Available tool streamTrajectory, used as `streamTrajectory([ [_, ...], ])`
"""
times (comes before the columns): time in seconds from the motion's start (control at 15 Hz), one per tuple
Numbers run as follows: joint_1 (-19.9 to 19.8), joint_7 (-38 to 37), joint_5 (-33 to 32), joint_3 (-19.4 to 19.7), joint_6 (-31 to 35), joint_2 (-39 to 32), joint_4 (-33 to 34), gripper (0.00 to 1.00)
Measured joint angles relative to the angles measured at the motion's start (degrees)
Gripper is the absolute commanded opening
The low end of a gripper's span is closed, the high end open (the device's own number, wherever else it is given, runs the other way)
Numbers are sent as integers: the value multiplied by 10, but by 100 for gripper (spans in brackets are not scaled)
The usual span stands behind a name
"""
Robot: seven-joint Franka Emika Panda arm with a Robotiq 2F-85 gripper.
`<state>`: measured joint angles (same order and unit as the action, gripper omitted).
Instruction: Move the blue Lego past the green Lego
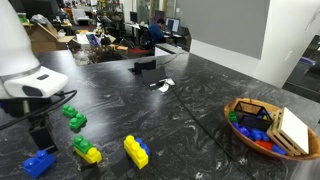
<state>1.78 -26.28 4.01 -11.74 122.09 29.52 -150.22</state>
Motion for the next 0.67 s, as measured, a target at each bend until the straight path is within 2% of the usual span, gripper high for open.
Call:
streamTrajectory([
  [0.67,1,-4,0,0,-1,2,-3,100],
])
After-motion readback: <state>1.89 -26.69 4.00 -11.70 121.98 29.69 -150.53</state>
